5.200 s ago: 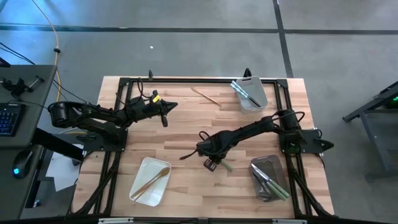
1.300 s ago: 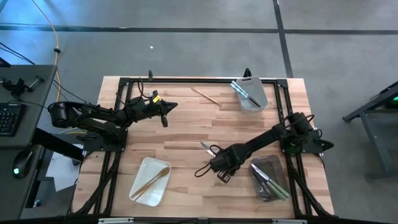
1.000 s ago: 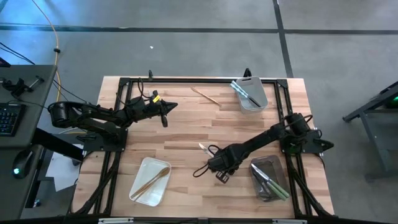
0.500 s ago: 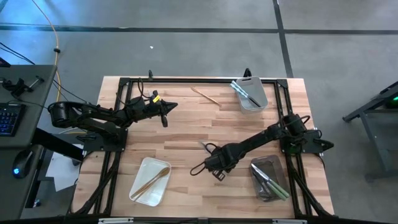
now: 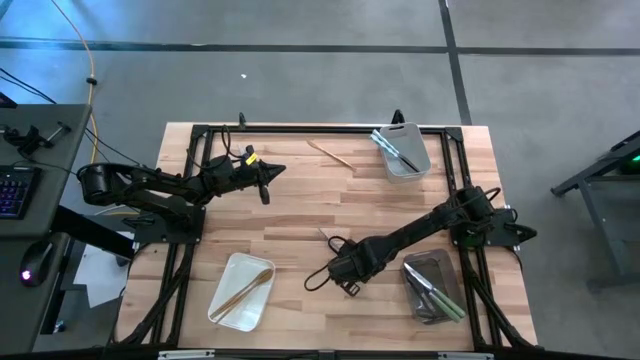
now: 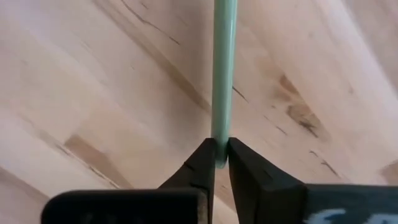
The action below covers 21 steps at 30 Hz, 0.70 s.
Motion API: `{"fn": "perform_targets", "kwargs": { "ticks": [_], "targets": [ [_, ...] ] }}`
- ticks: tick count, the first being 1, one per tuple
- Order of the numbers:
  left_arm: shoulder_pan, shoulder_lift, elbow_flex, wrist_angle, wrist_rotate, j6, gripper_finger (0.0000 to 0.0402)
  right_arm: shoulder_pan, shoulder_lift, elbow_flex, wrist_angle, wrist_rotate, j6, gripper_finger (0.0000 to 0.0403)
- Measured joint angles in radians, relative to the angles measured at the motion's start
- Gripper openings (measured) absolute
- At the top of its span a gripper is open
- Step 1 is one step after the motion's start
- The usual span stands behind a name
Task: Sort silverware by color (type)
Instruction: Put the green table knife into the black bin
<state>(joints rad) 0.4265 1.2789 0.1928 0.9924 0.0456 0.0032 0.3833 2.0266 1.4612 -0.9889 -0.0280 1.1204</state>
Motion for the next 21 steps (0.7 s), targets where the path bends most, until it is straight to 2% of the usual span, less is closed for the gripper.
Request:
{"fn": "perform_targets", "kwargs": {
  "ticks": [4,9,12,15,17,21],
  "targets": [
    [0.000,0.000,0.000,0.000,0.000,0.000,0.0000,0.004,0.000,0.034,-0.013,0.052,-0.017,0.0004],
    [0.000,0.000,0.000,0.000,0.002,0.000,0.0000,0.003,-0.002,0.006,0.029,0.054,-0.030,0.0005],
    [0.000,0.000,0.000,-0.001,0.038,0.000,0.0000,-0.002,-0.002,-0.016,0.065,0.053,-0.051,0.0004],
    [0.000,0.000,0.000,-0.007,0.103,0.017,0.0000,-0.011,-0.005,-0.037,0.105,0.051,-0.068,0.0005],
    [-0.003,0.000,0.000,-0.029,0.188,0.050,0.0000,-0.016,-0.006,-0.042,0.126,0.051,-0.087,0.0005],
    [-0.027,0.000,0.017,-0.145,0.316,0.124,0.0001,-0.027,-0.007,-0.050,0.136,0.056,-0.128,0.0005]
  ]
}}
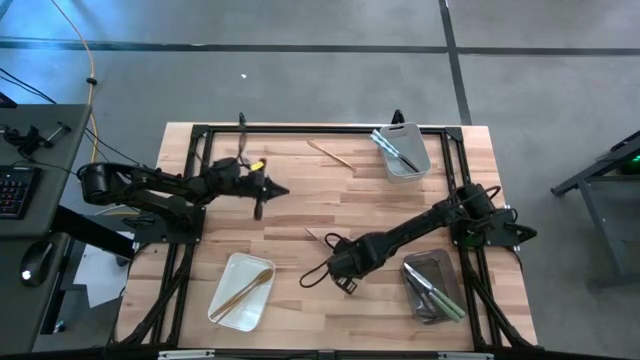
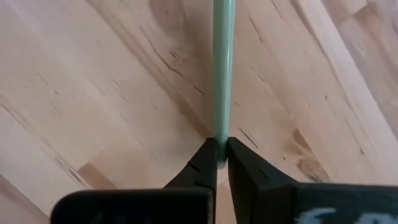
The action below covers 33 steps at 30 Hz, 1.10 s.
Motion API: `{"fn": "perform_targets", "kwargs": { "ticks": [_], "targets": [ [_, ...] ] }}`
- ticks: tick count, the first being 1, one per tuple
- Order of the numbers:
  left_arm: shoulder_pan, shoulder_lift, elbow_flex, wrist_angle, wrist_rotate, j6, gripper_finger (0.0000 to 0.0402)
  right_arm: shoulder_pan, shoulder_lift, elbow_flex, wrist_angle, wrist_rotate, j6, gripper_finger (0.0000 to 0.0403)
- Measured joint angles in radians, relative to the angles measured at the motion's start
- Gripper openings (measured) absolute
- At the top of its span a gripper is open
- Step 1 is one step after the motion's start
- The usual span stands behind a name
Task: Sort silverware by color (type)
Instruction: Put the green table knife into the black bin
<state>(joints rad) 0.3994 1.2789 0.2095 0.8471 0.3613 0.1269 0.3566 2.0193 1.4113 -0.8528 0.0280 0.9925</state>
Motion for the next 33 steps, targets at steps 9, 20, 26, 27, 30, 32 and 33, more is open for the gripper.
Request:
{"fn": "perform_targets", "kwargs": {
  "ticks": [9,20,26,27,30,32,33],
  "targets": [
    [-0.121,0.040,0.167,-0.421,0.091,0.152,0.0041,-0.044,0.000,-0.001,0.009,0.025,-0.104,0.0005],
    [-0.241,0.240,0.330,-0.622,0.074,0.263,0.0103,-0.049,0.001,-0.002,0.015,0.036,-0.158,0.0005],
    [-0.255,0.342,0.391,-0.618,0.002,0.271,0.0113,-0.049,0.002,-0.003,0.023,0.047,-0.164,0.0005],
    [-0.256,0.355,0.399,-0.619,-0.022,0.271,0.0113,-0.049,0.002,-0.003,0.025,0.050,-0.164,0.0005],
    [-0.256,0.390,0.417,-0.620,-0.045,0.271,0.0113,-0.050,0.003,-0.003,0.037,0.058,-0.175,0.0005],
    [-0.257,0.412,0.422,-0.620,-0.041,0.271,0.0113,-0.050,0.003,-0.003,0.042,0.061,-0.179,0.0005],
    [-0.258,0.425,0.423,-0.620,-0.041,0.271,0.0113,-0.049,0.003,-0.003,0.044,0.064,-0.182,0.0005]
  ]
}}
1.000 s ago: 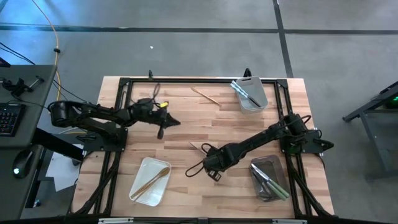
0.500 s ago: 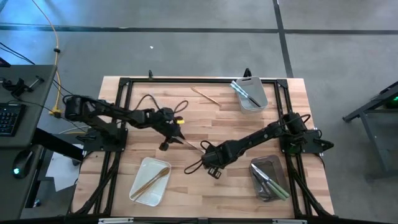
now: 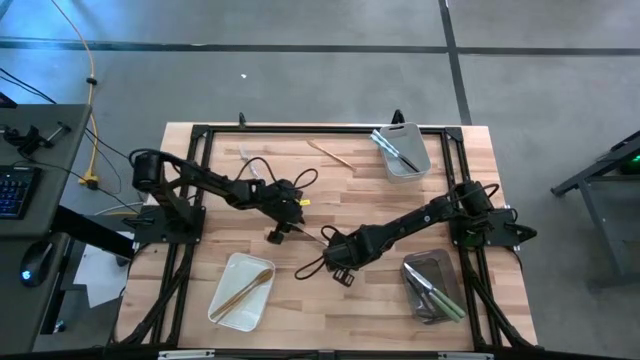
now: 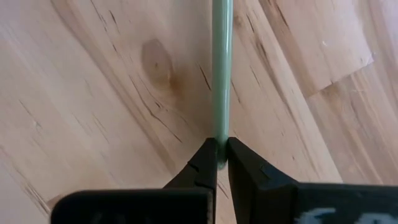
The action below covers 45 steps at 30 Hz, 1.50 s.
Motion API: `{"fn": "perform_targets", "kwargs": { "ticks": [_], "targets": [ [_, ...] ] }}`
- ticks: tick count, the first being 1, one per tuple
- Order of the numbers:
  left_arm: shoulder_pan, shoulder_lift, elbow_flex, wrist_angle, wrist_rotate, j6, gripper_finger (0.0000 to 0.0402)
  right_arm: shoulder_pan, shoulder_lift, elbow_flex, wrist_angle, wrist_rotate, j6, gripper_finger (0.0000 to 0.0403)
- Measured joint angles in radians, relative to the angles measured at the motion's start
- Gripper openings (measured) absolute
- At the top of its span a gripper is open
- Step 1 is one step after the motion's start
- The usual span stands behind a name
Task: Sort silverware by color (type)
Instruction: Put the green table knife into the black bin
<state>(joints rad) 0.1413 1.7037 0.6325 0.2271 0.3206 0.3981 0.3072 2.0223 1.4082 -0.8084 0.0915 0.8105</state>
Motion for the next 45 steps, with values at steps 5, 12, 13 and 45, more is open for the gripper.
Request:
{"fn": "perform_targets", "kwargs": {
  "ticks": [5,12,13,45],
  "targets": [
    [0.001,0.029,0.001,0.004,0.010,0.000,0.0113,0.000,0.000,0.000,0.004,0.006,-0.005,0.0005],
    [0.002,0.032,0.001,0.003,0.041,0.005,0.0090,-0.006,0.001,0.000,0.029,0.007,-0.008,0.0005],
    [0.002,0.032,0.001,0.000,0.042,0.017,0.0078,-0.006,0.001,0.000,0.033,0.007,-0.008,0.0005],
    [-0.001,0.033,-0.002,0.001,0.115,-0.001,0.0001,-0.078,0.037,0.079,-0.017,0.027,-0.125,0.0135]
  ]
}}
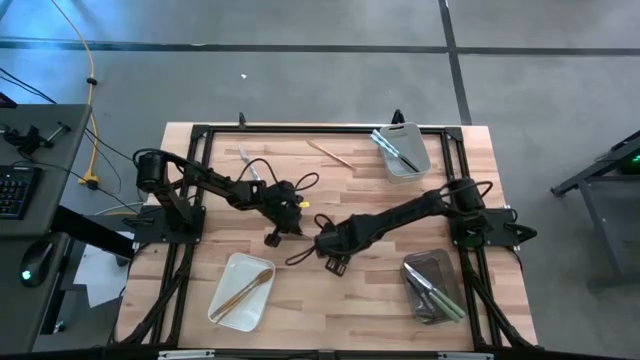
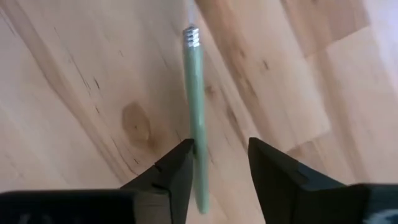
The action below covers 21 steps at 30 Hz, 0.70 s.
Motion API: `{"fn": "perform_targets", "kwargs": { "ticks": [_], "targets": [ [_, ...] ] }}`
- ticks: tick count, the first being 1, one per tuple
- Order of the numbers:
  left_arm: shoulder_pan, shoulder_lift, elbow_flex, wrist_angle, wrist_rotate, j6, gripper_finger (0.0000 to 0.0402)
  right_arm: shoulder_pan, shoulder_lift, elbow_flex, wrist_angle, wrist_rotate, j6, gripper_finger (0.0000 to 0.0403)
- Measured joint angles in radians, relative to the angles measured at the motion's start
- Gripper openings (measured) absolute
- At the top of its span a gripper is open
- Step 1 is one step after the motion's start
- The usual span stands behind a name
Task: Sort silverware by color (type)
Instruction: Put the green table knife into the black bin
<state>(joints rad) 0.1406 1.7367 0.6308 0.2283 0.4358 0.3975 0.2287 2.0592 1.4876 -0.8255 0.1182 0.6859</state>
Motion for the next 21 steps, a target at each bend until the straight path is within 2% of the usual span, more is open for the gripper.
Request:
{"fn": "perform_targets", "kwargs": {
  "ticks": [12,15,19,21],
  "targets": [
    [0.000,0.000,0.000,0.038,0.000,-0.038,0.0000,-0.002,0.033,0.000,0.031,-0.029,-0.028,0.0120],
    [0.001,0.000,0.000,0.050,0.019,-0.056,0.0000,-0.005,0.033,0.000,0.030,-0.040,-0.039,0.0092],
    [0.000,-0.007,0.000,0.062,0.054,-0.073,0.0000,-0.008,0.033,0.000,0.031,-0.054,-0.047,0.0022],
    [0.002,-0.020,0.000,0.062,0.053,-0.092,0.0002,-0.008,0.032,0.000,0.027,-0.056,-0.057,0.0009]
  ]
}}
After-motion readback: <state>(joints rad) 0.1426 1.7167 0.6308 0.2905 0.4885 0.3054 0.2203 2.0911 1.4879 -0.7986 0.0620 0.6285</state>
